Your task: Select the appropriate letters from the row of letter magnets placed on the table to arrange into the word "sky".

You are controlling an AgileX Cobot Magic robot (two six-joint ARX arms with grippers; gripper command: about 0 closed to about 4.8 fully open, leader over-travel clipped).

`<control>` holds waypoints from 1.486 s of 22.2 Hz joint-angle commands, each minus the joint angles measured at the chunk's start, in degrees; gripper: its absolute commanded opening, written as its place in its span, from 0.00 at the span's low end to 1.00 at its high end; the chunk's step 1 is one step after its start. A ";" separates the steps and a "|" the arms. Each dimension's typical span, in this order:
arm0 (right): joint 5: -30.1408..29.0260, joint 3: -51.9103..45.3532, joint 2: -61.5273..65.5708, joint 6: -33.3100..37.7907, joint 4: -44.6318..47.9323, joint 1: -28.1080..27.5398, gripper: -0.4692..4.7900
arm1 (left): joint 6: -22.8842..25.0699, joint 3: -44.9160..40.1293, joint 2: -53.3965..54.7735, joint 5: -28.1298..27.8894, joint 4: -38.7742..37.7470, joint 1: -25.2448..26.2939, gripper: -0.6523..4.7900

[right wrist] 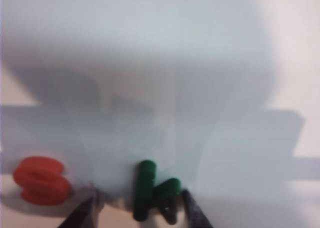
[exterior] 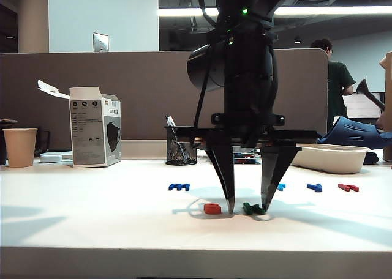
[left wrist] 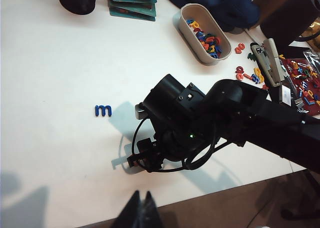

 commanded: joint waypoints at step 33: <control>6.40 9.33 -1.62 -18.86 1.05 -15.61 0.56 | 0.22 0.09 -0.11 -0.20 0.55 0.09 0.11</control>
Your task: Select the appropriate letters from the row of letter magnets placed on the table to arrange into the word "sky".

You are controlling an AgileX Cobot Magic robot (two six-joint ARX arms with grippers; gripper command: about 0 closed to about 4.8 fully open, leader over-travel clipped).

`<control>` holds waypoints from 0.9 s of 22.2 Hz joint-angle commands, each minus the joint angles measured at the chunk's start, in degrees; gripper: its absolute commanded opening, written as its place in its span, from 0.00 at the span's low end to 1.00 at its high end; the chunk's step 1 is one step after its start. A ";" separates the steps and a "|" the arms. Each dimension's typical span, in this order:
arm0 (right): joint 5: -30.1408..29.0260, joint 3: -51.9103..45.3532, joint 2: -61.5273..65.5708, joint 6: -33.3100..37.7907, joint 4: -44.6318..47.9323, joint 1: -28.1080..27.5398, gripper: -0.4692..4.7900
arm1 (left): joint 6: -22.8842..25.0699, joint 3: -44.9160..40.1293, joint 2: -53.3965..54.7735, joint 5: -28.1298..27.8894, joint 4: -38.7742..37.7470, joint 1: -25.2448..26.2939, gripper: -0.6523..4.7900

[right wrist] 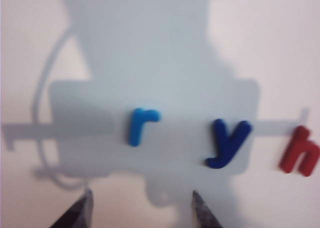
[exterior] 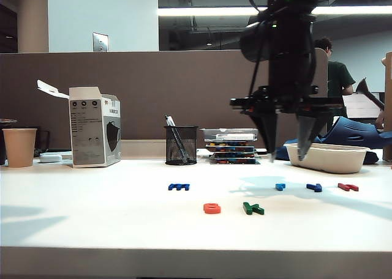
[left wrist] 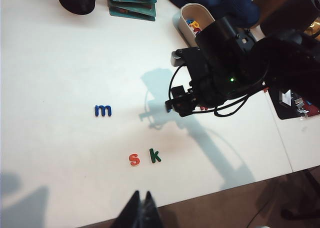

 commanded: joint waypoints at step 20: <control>-6.36 -0.26 3.65 -33.73 2.01 -7.76 0.56 | 0.22 0.09 -0.13 -0.35 0.55 0.09 0.11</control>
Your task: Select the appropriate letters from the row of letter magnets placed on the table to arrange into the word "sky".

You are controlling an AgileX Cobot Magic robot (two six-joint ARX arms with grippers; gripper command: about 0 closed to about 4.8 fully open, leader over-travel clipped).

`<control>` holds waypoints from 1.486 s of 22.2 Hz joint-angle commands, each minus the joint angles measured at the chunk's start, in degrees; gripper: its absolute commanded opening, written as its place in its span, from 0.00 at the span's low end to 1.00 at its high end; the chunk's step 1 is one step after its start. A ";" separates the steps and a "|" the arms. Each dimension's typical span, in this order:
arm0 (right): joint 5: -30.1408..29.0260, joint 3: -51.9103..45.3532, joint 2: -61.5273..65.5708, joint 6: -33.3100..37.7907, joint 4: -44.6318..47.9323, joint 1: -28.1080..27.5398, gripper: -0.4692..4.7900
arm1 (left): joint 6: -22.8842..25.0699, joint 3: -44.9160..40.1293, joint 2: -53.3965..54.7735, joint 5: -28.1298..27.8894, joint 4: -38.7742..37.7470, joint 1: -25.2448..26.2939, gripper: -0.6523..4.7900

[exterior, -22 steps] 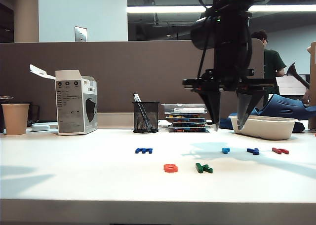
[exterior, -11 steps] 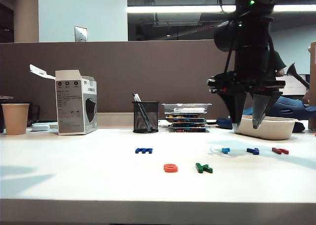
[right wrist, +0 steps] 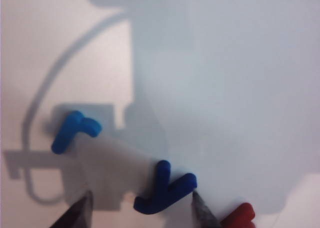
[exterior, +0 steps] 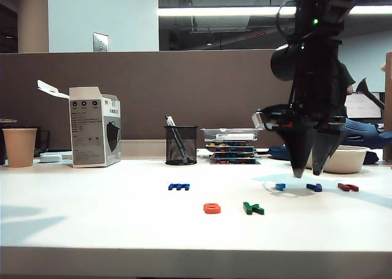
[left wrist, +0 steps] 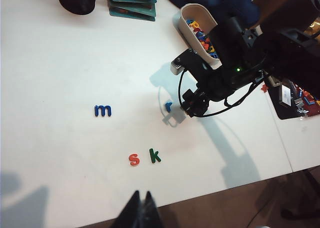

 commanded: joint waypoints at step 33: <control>-0.46 -0.02 3.52 -7.04 1.07 -0.28 0.48 | 0.22 0.09 -0.11 -0.17 0.52 0.09 0.11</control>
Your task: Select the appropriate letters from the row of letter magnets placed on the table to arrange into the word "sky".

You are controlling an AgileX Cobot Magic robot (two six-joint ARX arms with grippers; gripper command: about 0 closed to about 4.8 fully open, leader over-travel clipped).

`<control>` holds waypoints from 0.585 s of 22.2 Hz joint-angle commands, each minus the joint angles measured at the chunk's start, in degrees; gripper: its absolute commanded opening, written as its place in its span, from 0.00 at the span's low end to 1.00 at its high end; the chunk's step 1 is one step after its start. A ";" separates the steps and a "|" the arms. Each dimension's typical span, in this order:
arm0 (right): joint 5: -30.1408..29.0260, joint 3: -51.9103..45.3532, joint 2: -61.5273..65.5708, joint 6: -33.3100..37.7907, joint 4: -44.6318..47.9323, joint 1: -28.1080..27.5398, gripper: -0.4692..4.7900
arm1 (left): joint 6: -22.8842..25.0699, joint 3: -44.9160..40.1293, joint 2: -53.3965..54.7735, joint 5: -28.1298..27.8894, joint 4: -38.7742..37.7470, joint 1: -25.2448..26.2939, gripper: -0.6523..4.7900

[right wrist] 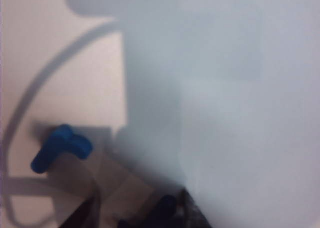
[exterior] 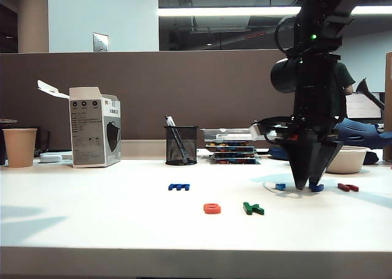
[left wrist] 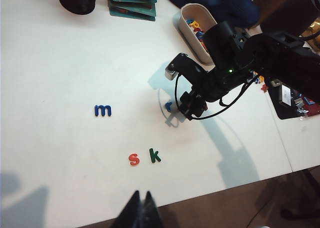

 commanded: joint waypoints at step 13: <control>1.22 -0.24 0.57 -0.13 -0.55 0.00 0.36 | 0.22 0.09 -0.11 -0.20 0.55 0.09 0.11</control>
